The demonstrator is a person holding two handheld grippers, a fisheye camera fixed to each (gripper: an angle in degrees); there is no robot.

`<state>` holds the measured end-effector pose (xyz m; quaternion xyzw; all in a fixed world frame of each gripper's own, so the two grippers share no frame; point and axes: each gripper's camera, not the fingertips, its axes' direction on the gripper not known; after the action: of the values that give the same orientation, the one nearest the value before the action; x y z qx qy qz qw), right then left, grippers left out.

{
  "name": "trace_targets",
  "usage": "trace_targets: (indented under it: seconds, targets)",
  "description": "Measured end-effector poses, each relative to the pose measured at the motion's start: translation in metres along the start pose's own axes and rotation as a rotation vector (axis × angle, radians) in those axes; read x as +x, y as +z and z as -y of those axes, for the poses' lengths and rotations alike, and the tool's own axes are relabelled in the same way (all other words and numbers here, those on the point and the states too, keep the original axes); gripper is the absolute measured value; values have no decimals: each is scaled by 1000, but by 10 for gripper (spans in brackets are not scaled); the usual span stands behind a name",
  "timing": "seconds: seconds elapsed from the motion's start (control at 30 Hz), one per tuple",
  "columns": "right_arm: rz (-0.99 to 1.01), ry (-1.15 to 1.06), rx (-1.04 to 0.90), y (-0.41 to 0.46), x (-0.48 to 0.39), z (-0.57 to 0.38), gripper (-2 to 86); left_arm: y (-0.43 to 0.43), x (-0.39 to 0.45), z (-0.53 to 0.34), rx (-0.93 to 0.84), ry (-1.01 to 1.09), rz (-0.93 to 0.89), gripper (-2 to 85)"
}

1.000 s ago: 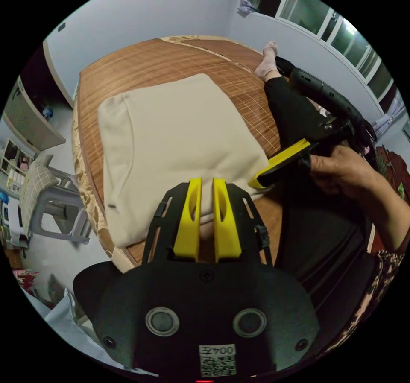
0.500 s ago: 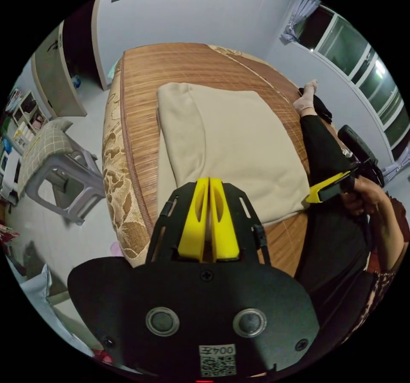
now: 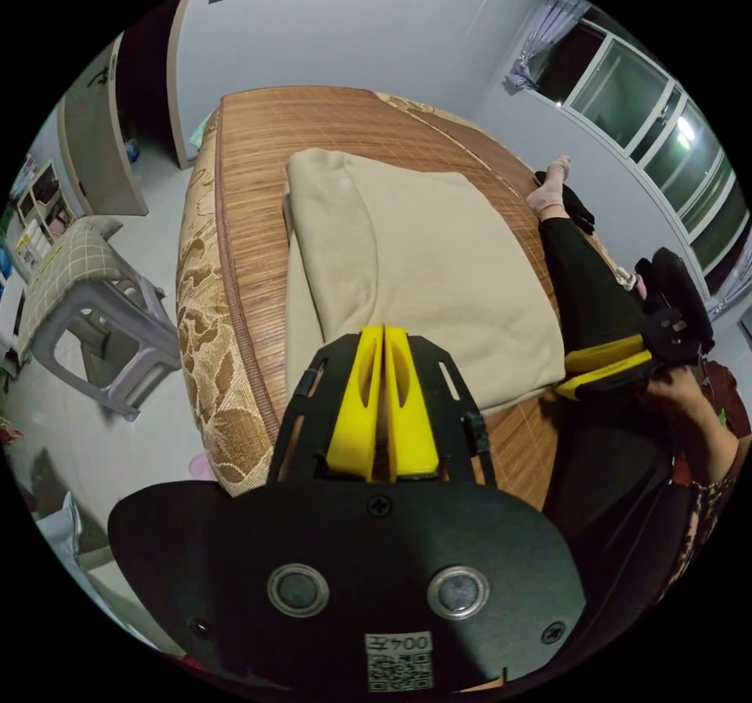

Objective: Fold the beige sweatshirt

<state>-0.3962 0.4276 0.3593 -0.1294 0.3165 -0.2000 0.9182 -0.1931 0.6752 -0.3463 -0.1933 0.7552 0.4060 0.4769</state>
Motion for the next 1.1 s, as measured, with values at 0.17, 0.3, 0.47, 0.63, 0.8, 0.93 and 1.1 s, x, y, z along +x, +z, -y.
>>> trace_targets:
  seconds: [0.17,0.3,0.47,0.63,0.8,0.93,1.1]
  targets:
    - [-114,-65,36,1,-31,-4,56,-7,-13,2,1,0,-12,7]
    - [-177,-65,-23,16,-37,-13,44,-11,-32,2,4,-15,-52,8]
    - [-129,-35,-59,18,-32,-18,49,-14,-39,6,5,10,-28,9]
    - [28,76,65,-16,-11,-64,83,-23,-60,7,39,-19,-93,14]
    - [201,185,246,-46,16,-103,122,-41,-78,10,99,-52,-183,41]
    - [398,259,384,-62,48,-132,134,-71,-100,9,200,-114,-209,114]
    - [593,338,471,-73,81,-155,161,-73,-145,11,177,-275,-261,191]
